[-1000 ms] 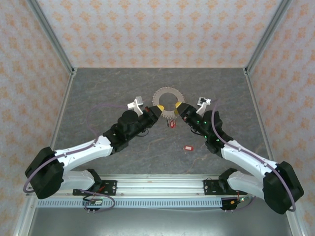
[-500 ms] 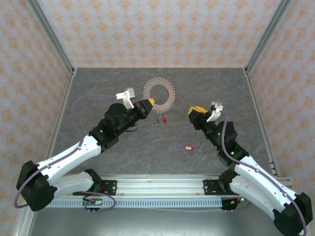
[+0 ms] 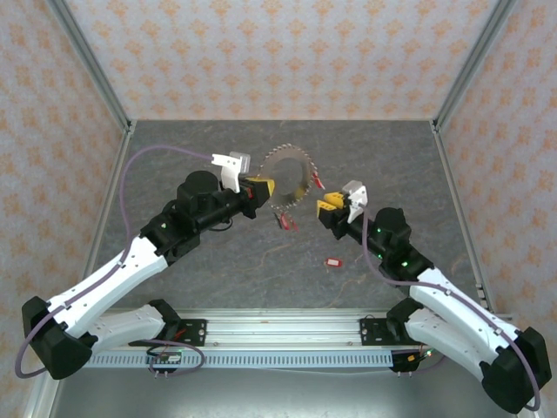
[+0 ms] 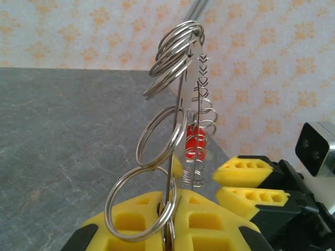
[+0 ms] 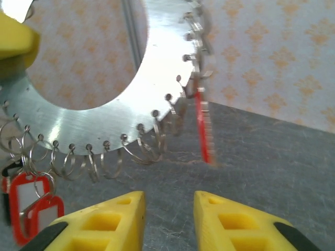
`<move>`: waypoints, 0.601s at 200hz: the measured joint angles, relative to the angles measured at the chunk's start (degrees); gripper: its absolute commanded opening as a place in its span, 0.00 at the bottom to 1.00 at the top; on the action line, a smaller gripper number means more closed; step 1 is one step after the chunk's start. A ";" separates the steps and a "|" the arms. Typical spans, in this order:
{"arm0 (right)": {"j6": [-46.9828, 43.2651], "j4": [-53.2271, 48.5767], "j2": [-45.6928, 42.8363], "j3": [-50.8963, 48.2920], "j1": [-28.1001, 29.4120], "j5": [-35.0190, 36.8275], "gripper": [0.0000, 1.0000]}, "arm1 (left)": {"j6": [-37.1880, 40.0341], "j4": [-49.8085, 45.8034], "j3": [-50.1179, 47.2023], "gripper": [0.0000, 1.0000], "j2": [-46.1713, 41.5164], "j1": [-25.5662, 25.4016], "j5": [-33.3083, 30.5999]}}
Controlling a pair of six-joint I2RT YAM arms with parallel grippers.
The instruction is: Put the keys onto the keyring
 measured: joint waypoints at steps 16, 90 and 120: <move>-4.00 0.98 0.79 -0.07 0.44 0.20 0.33 | 0.13 0.00 0.24 0.00 -0.04 0.00 1.03; -11.06 10.21 7.19 0.00 0.59 -3.17 0.22 | -1.16 0.66 0.22 0.00 -0.76 0.00 3.87; -10.54 12.83 8.28 0.00 0.59 -3.67 0.07 | -2.51 1.84 0.00 0.00 -0.92 0.00 3.98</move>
